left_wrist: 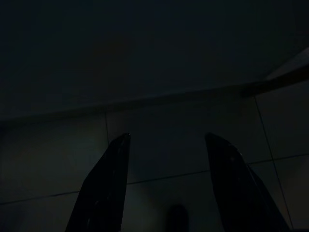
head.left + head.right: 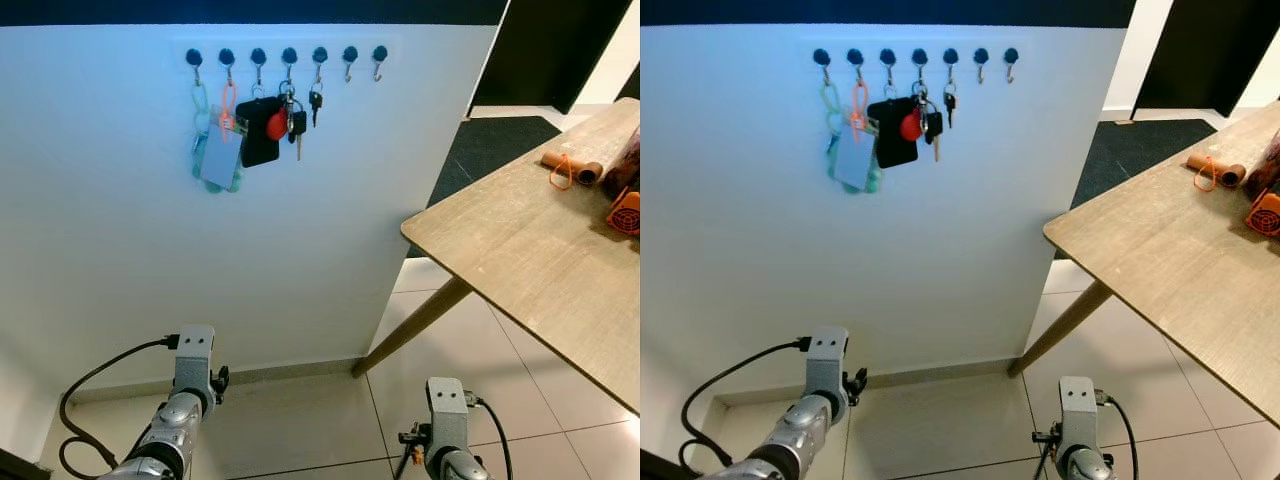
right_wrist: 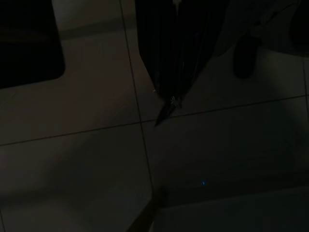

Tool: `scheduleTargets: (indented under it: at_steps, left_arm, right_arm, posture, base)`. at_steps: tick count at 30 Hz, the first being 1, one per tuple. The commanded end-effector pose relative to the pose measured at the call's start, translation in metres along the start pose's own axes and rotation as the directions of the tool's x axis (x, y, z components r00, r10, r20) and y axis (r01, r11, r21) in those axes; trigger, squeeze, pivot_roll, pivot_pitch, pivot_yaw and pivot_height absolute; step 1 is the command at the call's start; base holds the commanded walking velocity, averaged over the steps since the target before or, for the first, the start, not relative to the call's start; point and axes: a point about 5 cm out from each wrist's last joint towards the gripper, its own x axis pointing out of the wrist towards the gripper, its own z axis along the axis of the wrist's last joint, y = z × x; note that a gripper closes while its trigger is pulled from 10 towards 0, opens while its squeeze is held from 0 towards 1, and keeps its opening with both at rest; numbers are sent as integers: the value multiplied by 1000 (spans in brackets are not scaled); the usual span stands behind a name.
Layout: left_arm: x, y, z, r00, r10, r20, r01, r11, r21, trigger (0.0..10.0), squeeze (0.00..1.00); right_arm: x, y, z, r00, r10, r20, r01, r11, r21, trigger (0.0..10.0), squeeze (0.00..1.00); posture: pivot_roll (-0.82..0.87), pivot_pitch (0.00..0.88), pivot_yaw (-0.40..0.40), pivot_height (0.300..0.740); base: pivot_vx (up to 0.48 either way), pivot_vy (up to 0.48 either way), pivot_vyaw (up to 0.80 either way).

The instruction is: Hang keys on a hook

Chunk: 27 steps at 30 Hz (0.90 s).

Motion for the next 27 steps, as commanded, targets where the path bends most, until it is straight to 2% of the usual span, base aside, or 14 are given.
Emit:
scheduleTargets:
  at_steps: [1, 12, 15, 27]
  left_arm:
    - [0, -3, -1, 1000, -9, -1, 9, 1000, -5, 10000, 0]
    - [1, -2, 1, 1000, -2, 7, 2, 1000, -12, 10000, 0]
    - [0, 1, 3, 999, 17, 32, -16, 999, -41, 10000, 0]
    - [0, 6, 6, 998, 45, 52, -41, 997, -68, 10000, 0]
  right_arm:
    - [1, 1, 4, 1000, 4, 9, -4, 1000, -6, 10000, 0]
    - [2, 3, 6, 1000, 11, 15, -10, 1000, -16, 10000, 0]
    - [2, 3, 8, 1000, 14, 18, -14, 1000, -20, 10000, 0]
    - [3, 6, 8, 999, 33, 13, -32, 998, -53, 10000, 0]
  posture:
    - [33, 10, -30, 740]
    - [36, 13, -31, 740]
    - [36, 13, -32, 740]
    - [42, 20, -37, 740]
  base:
    - [375, 0, 0]
    - [368, 0, 0]
    - [0, 0, 0]
    - [0, 0, 0]
